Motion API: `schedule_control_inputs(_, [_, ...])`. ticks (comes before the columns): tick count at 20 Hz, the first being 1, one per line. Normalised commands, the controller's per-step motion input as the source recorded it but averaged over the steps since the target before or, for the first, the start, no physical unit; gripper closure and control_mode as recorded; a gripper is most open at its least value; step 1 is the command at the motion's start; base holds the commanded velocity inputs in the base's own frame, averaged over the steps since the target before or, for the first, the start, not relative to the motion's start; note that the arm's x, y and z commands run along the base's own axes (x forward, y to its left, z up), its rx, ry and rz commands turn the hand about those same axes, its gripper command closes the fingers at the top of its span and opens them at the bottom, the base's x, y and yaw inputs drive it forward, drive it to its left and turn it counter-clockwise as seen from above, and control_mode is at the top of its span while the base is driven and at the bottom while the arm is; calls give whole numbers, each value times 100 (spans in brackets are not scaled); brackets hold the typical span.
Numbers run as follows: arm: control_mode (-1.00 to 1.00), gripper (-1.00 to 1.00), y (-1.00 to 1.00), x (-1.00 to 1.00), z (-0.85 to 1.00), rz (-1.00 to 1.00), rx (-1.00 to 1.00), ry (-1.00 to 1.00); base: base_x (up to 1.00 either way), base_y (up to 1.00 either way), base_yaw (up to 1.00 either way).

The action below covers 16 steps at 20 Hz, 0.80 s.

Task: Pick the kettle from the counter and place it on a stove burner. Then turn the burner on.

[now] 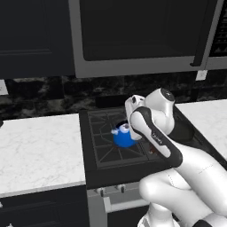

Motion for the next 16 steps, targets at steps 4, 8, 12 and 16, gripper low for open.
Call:
schedule_control_inputs(4, [-100,100,48,16,-19,0,3,18,0,0,0])
schedule_control_inputs(8, [-100,100,25,36,-26,0,0,5,0,0,0])
schedule_control_inputs(12, [-100,100,6,33,-19,0,0,0,0,0,0])
schedule_control_inputs(16, [-100,100,-34,20,-20,0,0,-9,0,0,0])
